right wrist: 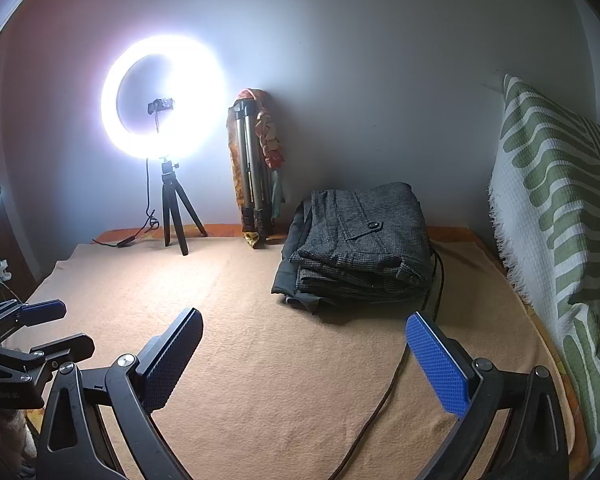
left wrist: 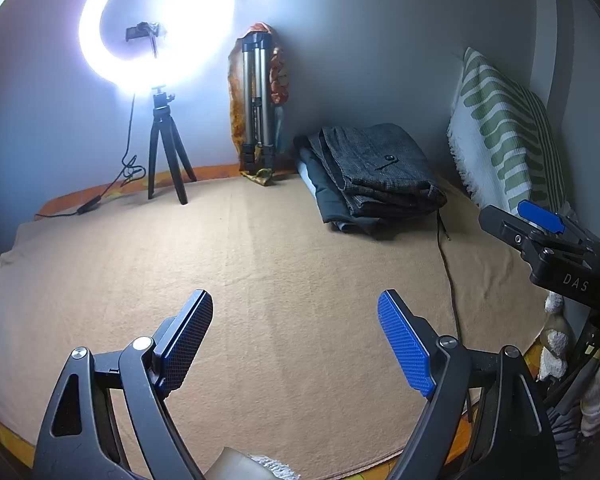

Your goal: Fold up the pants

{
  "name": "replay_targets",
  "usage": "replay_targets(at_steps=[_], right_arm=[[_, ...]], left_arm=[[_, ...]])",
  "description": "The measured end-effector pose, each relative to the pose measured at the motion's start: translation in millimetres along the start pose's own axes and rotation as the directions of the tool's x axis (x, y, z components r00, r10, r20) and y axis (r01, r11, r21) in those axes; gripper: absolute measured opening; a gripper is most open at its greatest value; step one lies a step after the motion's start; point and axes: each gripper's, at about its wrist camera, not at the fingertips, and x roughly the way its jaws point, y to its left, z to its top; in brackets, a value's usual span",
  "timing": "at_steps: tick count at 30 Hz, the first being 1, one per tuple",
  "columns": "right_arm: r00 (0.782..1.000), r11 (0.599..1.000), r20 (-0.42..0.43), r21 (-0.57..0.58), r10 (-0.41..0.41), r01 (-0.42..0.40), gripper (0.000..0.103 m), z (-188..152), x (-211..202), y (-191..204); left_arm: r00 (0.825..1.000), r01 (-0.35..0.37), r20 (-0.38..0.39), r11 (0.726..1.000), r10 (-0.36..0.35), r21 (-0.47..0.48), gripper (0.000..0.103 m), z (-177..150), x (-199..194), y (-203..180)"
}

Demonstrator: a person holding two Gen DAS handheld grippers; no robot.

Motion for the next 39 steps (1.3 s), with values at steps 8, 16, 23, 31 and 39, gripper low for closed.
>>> replay_targets(at_steps=[8, 16, 23, 31, 39], right_arm=[[1.0, 1.0, -0.001, 0.002, 0.002, -0.002, 0.103, -0.6, 0.2, 0.4], [1.0, 1.0, -0.002, 0.004, 0.004, -0.004, 0.103, -0.9, 0.7, 1.2], [1.0, 1.0, -0.001, 0.005, 0.004, -0.004, 0.103, -1.1, 1.2, 2.1], [1.0, 1.0, -0.002, 0.002, 0.006, -0.006, 0.103, -1.3, 1.1, 3.0], [1.0, 1.0, -0.003, 0.0, 0.008, -0.008, 0.103, -2.0, 1.8, 4.8]], left_arm=[[1.0, 0.001, 0.003, 1.0, -0.001, 0.0, 0.085, 0.4, -1.0, 0.4], [1.0, 0.004, 0.005, 1.0, -0.005, 0.004, 0.085, 1.0, -1.2, -0.7], [1.0, 0.004, 0.005, 1.0, -0.004, 0.006, 0.085, 0.7, -1.1, -0.9], [1.0, 0.006, 0.008, 1.0, -0.007, 0.006, 0.085, 0.2, -0.3, -1.6], [1.0, 0.006, 0.01, 1.0, -0.006, 0.009, 0.085, -0.8, -1.0, -2.0]])
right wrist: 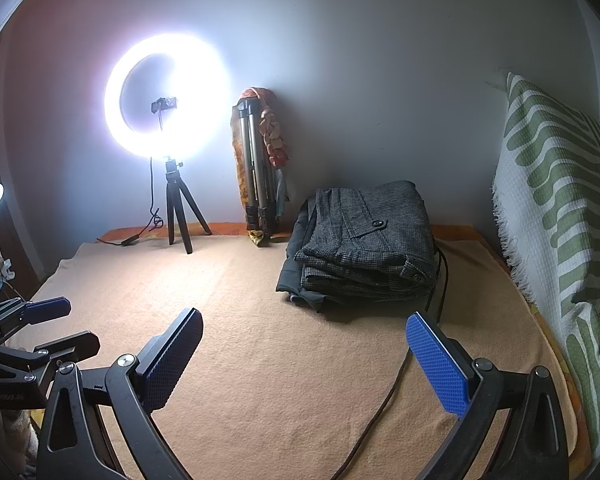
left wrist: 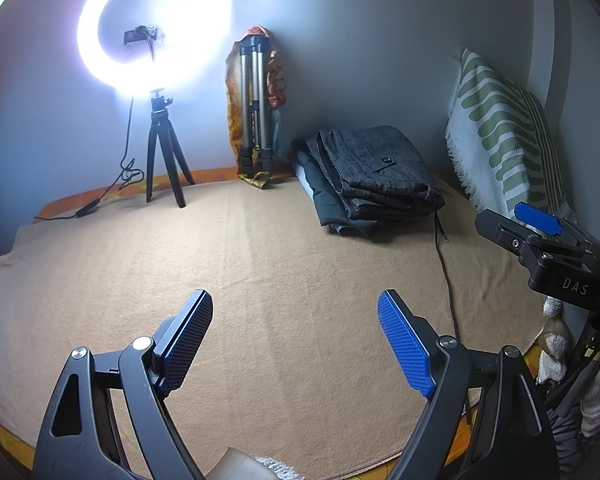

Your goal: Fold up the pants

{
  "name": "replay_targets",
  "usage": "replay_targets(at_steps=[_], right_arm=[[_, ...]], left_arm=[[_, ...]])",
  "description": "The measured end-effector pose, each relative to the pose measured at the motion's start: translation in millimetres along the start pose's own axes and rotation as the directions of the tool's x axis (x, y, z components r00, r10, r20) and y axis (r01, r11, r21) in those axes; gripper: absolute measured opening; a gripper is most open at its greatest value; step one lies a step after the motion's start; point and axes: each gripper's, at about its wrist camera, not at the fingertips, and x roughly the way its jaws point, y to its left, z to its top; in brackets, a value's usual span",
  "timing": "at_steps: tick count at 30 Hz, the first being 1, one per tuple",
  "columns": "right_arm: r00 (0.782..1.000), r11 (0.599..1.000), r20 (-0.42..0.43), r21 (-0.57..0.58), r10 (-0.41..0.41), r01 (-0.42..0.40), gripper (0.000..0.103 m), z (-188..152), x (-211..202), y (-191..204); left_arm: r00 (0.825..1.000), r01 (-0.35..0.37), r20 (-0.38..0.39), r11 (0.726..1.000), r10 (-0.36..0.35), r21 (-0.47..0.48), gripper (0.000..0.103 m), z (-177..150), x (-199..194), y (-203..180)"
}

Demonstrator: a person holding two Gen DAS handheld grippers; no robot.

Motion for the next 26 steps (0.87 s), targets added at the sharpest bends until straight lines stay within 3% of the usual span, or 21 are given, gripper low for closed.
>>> replay_targets(at_steps=[18, 26], right_arm=[[1.0, 1.0, -0.004, -0.005, 0.001, -0.001, 0.103, -1.1, 0.1, 1.1], [1.0, 1.0, -0.008, -0.004, 0.004, -0.004, 0.103, -1.4, 0.3, 1.0]], left_arm=[[1.0, -0.012, -0.011, 1.0, 0.012, 0.008, 0.085, -1.0, 3.1, -2.5], [1.0, -0.017, 0.021, 0.999, 0.017, 0.027, 0.085, -2.3, -0.8, -5.0]])
